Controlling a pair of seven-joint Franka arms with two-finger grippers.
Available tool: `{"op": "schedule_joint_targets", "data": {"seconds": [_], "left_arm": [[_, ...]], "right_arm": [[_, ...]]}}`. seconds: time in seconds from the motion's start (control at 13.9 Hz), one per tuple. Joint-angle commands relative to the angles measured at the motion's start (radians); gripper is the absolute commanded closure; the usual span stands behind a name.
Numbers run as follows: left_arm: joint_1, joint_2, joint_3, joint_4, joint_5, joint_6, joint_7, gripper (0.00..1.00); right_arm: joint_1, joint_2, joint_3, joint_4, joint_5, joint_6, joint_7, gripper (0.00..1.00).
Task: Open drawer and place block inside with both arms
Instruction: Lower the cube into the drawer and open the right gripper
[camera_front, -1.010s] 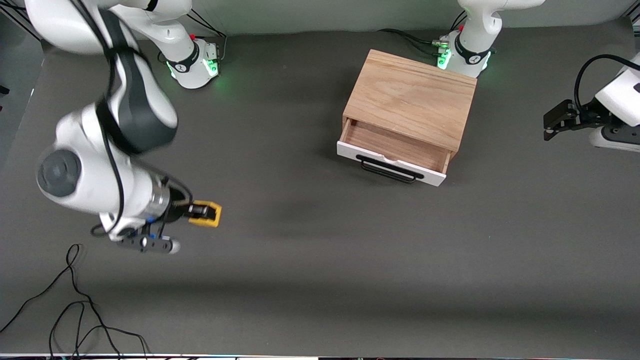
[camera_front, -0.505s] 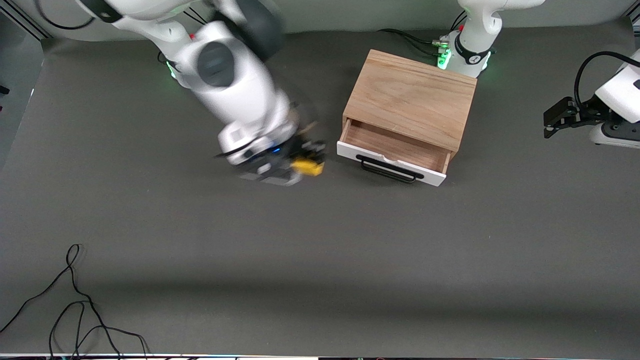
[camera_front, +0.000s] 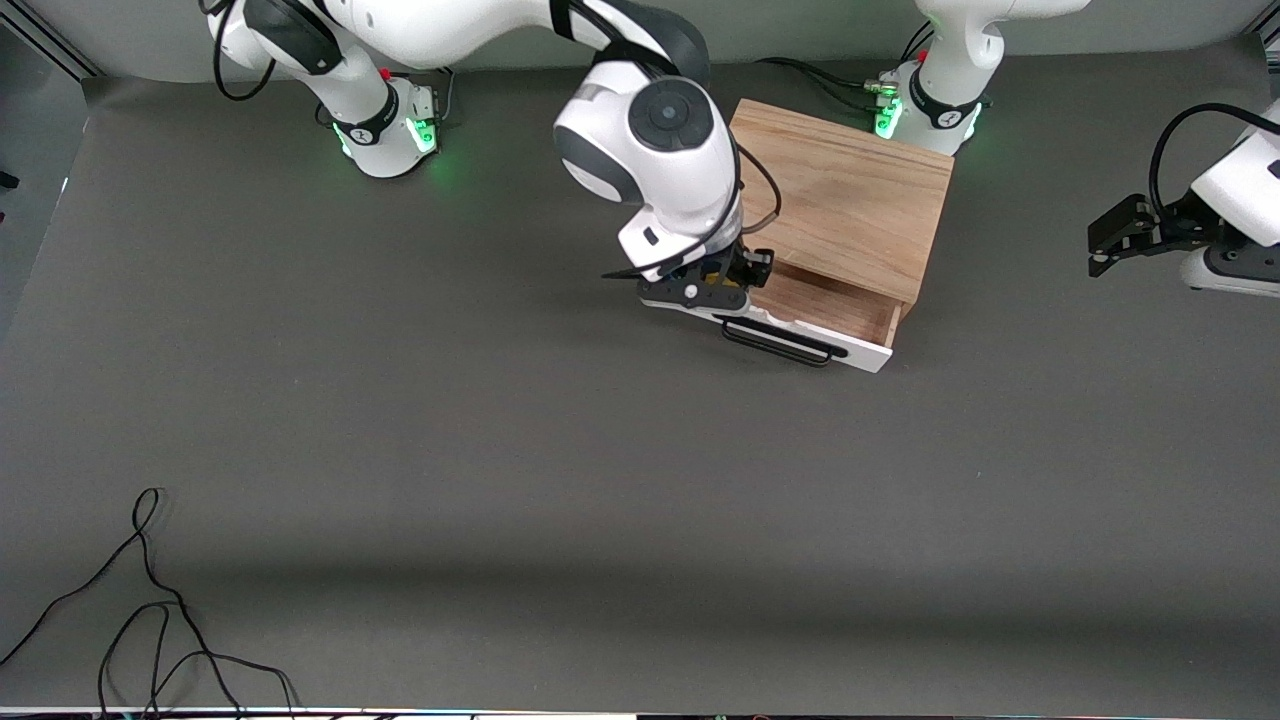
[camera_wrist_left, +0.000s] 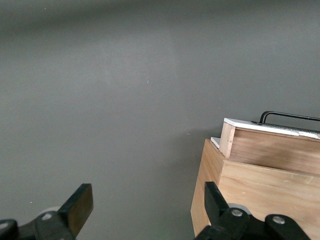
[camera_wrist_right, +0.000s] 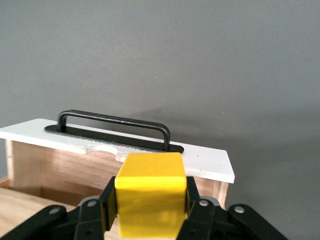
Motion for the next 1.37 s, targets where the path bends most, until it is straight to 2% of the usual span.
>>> {"op": "schedule_joint_targets", "data": {"seconds": [0.0,0.58,0.72,0.87,1.08,1.15,1.23,1.3], "left_arm": [[0.003,-0.03,0.0,-0.036,0.005,0.021,0.014,0.01],[0.005,-0.028,0.007,-0.036,-0.001,0.021,0.014,0.01],[0.005,-0.028,0.007,-0.036,-0.001,0.021,0.014,0.01],[0.005,-0.028,0.007,-0.036,-0.001,0.021,0.014,0.01],[0.006,-0.028,0.007,-0.036,-0.003,0.021,0.014,0.01],[0.011,-0.028,0.007,-0.035,-0.003,0.022,0.014,0.01],[0.011,-0.025,0.007,-0.035,-0.003,0.022,0.014,0.01],[0.011,-0.025,0.008,-0.035,-0.003,0.022,0.014,0.01]], "right_arm": [[0.042,0.044,0.001,0.05,-0.029,-0.003,0.081,1.0],[0.086,0.067,0.001,0.033,-0.047,-0.006,0.132,1.0],[0.085,0.067,0.001,0.004,-0.079,-0.005,0.13,1.0],[0.079,0.08,-0.001,-0.003,-0.087,-0.005,0.13,0.96],[0.08,0.085,-0.001,-0.003,-0.087,-0.005,0.132,0.83],[0.08,0.087,-0.001,-0.003,-0.087,-0.003,0.133,0.77],[0.08,0.087,-0.001,-0.003,-0.088,-0.002,0.135,0.35],[0.08,0.087,-0.002,-0.003,-0.096,-0.003,0.141,0.01]]}}
